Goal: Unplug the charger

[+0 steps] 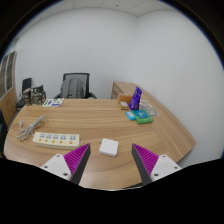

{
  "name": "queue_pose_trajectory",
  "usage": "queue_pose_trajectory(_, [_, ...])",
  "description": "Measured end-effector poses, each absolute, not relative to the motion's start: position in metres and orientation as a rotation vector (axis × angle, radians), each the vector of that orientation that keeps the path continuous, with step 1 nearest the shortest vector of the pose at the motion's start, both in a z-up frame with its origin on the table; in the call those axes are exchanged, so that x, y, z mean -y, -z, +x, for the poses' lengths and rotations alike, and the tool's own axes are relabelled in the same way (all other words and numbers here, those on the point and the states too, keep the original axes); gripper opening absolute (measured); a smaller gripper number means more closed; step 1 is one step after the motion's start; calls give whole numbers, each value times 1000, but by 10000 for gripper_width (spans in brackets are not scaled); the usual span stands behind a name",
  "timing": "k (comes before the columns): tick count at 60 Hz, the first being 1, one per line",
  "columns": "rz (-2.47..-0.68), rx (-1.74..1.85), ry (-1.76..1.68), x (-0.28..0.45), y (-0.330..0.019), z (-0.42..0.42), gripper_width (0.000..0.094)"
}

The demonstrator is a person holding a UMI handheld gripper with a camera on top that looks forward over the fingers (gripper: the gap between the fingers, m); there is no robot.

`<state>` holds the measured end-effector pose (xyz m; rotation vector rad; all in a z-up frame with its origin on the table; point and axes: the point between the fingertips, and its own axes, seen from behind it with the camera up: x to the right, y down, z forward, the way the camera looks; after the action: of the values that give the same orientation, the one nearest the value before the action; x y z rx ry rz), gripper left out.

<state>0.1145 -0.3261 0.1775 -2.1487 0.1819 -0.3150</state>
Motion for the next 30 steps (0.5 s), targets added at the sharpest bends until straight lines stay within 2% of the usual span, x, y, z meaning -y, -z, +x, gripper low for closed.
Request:
queue_pose_trajectory(14, [-2156, -148, 332, 406, -207, 56, 859])
queue_pose_trajectory(30, [-2144, -114, 341, 438, -220, 29, 860])
